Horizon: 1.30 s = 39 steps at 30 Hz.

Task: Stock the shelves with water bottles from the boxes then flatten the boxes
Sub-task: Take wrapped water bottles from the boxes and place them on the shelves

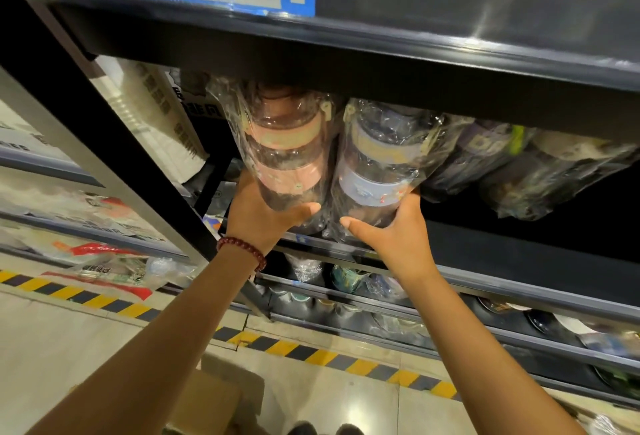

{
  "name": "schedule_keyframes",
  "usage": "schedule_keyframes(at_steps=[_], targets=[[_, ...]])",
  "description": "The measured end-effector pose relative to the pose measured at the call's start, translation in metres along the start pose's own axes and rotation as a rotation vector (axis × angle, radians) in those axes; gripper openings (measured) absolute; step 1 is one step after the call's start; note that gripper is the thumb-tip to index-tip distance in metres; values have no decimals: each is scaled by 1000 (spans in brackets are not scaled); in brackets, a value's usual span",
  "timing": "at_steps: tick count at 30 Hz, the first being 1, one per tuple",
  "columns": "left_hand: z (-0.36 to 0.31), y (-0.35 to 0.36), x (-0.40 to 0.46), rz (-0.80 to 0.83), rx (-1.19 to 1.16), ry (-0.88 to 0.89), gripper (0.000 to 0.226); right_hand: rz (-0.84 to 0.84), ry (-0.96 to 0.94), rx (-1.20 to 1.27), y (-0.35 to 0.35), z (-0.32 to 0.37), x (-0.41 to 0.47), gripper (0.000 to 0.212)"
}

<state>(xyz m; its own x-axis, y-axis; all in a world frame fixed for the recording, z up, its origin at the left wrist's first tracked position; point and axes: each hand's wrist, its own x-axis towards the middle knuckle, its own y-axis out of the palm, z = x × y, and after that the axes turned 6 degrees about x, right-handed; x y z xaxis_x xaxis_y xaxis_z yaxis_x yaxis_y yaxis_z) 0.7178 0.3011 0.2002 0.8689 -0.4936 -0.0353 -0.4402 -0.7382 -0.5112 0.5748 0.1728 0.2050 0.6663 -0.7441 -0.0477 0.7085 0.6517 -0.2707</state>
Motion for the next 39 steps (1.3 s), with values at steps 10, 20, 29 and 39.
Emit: schedule_keyframes(at_steps=[10, 20, 29, 39], targets=[[-22, -22, -25, 29, 45, 42, 79, -26, -17, -48, -24, 16, -34, 82], [-58, -23, -127, 224, 400, 142, 83, 10, 2, -455, -87, 34, -148, 78], [-118, 63, -263, 581, 769, 833, 84, -133, 70, -865, -184, 14, -306, 80], [-185, 189, -420, 928, 985, 1217, 75, -351, 406, -952, -298, -43, -458, 85]])
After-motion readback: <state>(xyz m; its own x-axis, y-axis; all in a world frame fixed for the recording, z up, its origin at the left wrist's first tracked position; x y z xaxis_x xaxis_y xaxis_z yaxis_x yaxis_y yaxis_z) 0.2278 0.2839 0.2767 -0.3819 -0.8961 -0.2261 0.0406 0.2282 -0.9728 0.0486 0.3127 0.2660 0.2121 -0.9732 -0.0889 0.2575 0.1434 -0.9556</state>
